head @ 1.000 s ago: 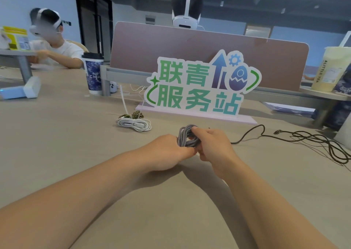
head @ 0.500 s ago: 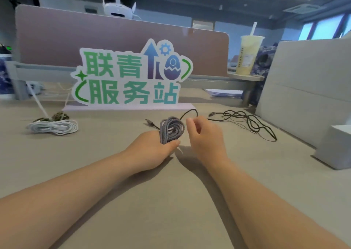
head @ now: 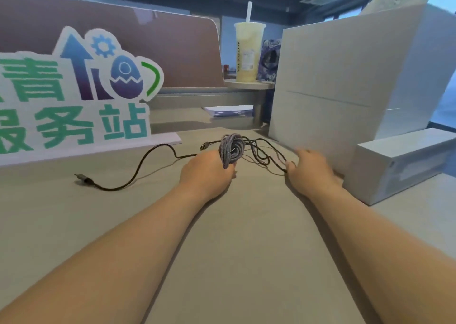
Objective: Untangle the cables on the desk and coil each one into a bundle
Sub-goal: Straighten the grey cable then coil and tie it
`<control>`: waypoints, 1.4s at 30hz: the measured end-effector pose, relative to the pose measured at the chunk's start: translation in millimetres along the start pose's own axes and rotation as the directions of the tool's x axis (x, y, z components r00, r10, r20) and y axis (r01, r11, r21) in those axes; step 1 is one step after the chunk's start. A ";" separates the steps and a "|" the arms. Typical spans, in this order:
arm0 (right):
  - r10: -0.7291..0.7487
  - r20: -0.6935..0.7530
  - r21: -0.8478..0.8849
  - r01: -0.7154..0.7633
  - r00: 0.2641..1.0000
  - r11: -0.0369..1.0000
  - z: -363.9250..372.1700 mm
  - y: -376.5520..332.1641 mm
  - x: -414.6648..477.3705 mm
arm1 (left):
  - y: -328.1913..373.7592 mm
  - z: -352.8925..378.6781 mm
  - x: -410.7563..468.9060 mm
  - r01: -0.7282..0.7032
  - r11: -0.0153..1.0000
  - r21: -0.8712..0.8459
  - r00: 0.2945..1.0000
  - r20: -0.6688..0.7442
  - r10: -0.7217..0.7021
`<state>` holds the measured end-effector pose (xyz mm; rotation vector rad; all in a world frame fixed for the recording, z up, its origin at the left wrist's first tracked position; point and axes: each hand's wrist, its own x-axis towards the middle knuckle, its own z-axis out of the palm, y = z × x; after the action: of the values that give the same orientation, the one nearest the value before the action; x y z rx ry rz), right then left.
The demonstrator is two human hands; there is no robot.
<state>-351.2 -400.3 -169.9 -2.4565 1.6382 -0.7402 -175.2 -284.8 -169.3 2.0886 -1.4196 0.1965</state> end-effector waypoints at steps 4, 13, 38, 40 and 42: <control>-0.050 0.120 -0.023 0.053 0.992 0.998 9.0 1.1 27.8 | -1.7 8.9 18.9 0.020 0.999 -0.045 1.000 -0.008 -0.020; 0.022 -0.019 0.023 -0.021 1.000 0.999 15.6 5.3 48.0 | -4.4 7.1 20.9 0.059 0.996 -0.066 0.998 0.010 -0.058; -0.080 -0.468 0.554 0.363 0.880 0.749 -48.9 -69.8 -73.8 | 21.3 -59.1 -40.0 0.279 0.439 -0.854 0.959 0.229 -0.165; -0.209 -0.443 0.533 0.443 0.872 0.721 -44.1 -92.1 -96.5 | 15.5 -77.2 -52.5 0.297 0.368 -0.881 0.952 0.241 -0.190; -0.311 -0.435 0.523 0.518 0.845 0.677 -39.4 -113.4 -115.7 | 5.1 -94.5 -66.2 0.308 0.315 -0.898 0.943 0.243 -0.229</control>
<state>-308.2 -242.8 -136.0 -2.2637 0.6457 -1.5181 -188.0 -181.3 -119.7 1.2587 -0.7971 -0.7131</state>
